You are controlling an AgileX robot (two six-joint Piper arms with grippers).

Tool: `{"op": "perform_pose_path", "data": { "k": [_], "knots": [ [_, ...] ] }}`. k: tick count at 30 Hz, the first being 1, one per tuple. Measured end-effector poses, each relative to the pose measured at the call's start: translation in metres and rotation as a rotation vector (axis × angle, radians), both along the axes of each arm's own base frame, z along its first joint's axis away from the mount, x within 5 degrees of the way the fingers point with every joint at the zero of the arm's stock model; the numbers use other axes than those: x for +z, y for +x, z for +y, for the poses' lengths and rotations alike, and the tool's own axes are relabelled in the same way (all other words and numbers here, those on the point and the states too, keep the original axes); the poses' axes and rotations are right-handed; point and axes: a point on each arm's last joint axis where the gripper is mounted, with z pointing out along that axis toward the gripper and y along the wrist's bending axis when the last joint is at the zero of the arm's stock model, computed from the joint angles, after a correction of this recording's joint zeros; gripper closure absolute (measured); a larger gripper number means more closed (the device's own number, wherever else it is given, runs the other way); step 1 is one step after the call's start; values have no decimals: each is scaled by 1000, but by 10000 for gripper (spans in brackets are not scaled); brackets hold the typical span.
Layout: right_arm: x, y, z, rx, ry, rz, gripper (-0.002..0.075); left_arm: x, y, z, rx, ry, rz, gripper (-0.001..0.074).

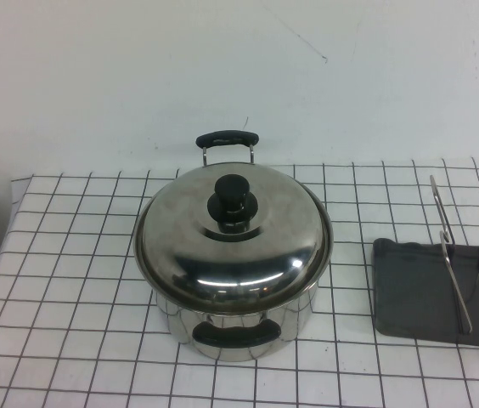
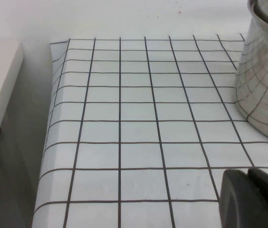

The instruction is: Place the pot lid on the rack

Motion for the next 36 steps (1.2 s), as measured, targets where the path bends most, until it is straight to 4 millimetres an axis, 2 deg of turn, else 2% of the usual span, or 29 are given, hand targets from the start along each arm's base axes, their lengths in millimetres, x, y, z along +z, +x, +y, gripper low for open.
{"op": "perform_pose_path", "data": {
  "k": [13,17,24,32,34,36],
  "knots": [
    [0,0,0,0,0,0,728,1,0,-1,3,-45,2,738],
    [0,0,0,0,0,0,728,3,1,-4,3,-162,-18,738],
    [0,0,0,0,0,0,728,18,2,-7,41,-590,-68,738],
    [0,0,0,0,0,0,728,24,3,-5,68,-740,-92,738],
    [0,0,0,0,0,0,728,25,3,-4,68,-719,-109,738],
    [0,0,0,0,0,0,728,32,1,-7,29,-617,-114,738]
  ]
}}
